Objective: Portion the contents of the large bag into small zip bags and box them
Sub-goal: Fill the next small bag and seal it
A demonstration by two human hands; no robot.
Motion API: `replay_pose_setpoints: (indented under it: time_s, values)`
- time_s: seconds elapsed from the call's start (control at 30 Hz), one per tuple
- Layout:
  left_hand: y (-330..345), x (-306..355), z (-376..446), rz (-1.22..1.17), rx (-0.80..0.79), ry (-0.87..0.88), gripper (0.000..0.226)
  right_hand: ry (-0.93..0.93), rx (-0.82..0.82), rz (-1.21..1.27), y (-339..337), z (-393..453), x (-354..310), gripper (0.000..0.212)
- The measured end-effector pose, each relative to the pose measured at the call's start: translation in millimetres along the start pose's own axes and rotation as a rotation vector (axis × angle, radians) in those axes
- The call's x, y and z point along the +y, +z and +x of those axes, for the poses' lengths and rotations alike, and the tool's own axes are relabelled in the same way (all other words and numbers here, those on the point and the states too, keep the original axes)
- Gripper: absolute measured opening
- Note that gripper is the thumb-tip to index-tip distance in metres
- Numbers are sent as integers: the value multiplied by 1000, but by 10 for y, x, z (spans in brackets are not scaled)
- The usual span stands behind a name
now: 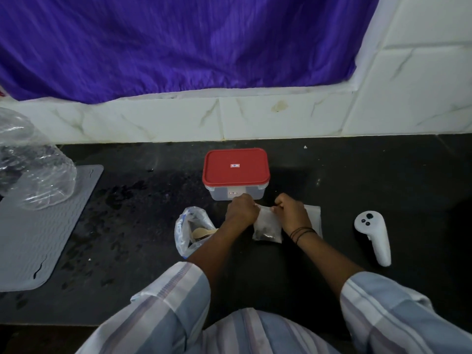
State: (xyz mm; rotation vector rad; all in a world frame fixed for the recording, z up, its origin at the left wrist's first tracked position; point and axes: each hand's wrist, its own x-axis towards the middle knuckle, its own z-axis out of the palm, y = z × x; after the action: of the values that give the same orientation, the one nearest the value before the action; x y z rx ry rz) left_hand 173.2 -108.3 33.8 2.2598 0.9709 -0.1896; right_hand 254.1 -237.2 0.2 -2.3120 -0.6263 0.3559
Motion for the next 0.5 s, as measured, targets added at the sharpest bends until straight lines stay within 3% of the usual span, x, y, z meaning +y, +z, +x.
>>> replay_pose_setpoints:
  time_s: [0.17,0.27,0.4,0.5]
  values:
    - [77,20,68,99,-15,-17,27,-93,-42,-276,25,51,18,10]
    - [60,43,21,215,37,7,31,-107,20,-162,-45,-15,44,5]
    - [92,163,-106,247,203,200,29,-47,237,-106,-318,-100,164,4]
    - [216,341,-163,148,172,368,16,69,270,-136,-500,-197,413,14]
